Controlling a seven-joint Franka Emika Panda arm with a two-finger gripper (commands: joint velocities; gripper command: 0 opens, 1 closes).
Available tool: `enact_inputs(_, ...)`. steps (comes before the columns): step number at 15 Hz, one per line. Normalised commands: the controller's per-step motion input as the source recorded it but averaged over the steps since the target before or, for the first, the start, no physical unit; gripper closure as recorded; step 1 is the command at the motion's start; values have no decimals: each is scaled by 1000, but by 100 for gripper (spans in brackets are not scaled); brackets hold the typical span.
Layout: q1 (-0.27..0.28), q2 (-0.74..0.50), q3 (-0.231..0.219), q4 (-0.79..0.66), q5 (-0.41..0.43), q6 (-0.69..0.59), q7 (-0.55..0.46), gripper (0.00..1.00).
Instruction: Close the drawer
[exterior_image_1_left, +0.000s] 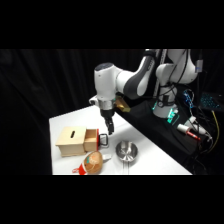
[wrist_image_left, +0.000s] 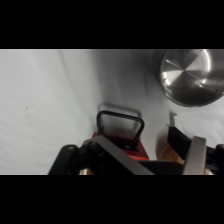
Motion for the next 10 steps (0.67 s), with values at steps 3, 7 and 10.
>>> enact_inputs(3,91,238,-100,127,114,268,190,0)
enact_inputs(7,47,228,-66,124,240,261,6,0)
enact_inputs(10,4,204,-24,158,281,229,-114,0)
